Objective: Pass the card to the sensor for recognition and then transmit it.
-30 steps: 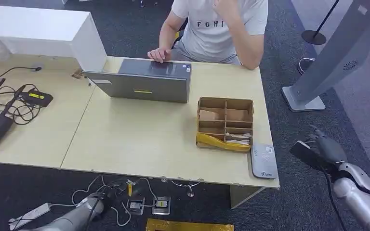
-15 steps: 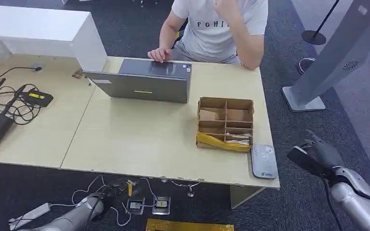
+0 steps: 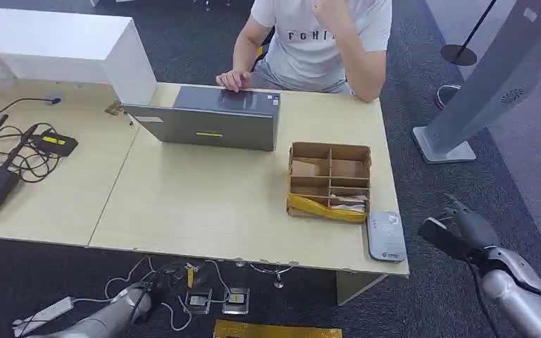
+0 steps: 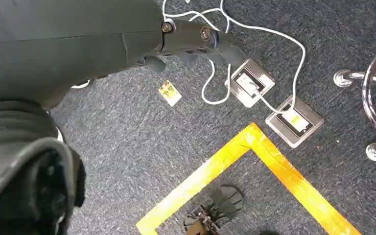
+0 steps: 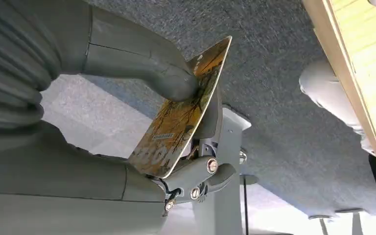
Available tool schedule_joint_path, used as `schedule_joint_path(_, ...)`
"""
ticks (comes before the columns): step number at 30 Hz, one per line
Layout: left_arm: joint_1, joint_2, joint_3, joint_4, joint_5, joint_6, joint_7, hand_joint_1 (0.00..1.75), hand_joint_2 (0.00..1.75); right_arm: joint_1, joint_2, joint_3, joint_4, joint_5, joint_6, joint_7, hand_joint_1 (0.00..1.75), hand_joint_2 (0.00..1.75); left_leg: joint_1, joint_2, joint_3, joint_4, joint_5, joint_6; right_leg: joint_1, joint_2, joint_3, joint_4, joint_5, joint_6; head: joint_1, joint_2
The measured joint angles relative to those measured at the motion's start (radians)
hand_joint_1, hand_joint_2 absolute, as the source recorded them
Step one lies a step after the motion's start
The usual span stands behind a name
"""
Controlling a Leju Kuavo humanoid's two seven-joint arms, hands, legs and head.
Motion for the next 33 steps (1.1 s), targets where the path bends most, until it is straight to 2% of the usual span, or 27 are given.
schedule_joint_path(4,0.000,0.000,0.000,0.000,0.000,0.000,0.000,0.00,0.00,0.000,0.003,0.001,0.000,0.000,0.000,0.000,1.75,1.75,0.000,0.000,0.000,0.000,0.000,0.000,0.000,0.000,0.000,0.000,0.000,0.000,0.000,0.000)
schedule_joint_path(8,-0.001,0.001,0.001,0.000,-0.006,0.002,0.001,0.00,0.00,0.001,0.017,0.003,0.006,0.006,-0.014,-0.030,1.75,1.75,0.000,0.000,0.000,0.000,0.000,0.000,0.000,0.000,0.000,0.000,0.000,0.000,0.000,0.000)
schedule_joint_path(23,-0.003,0.002,0.001,0.000,-0.018,0.000,0.001,0.00,0.00,0.029,0.031,0.003,0.037,-0.015,-0.038,-0.035,1.75,1.75,0.000,0.000,0.000,0.000,0.000,0.000,0.000,0.000,0.000,0.000,0.000,0.000,0.000,0.000)
schedule_joint_path(33,-0.002,0.001,0.002,0.000,-0.004,-0.003,-0.013,0.00,0.00,0.055,0.033,0.003,0.063,-0.035,-0.043,-0.063,1.75,1.75,0.000,0.000,0.000,0.000,0.000,0.000,0.000,0.001,0.000,0.000,0.000,0.000,0.000,0.000)
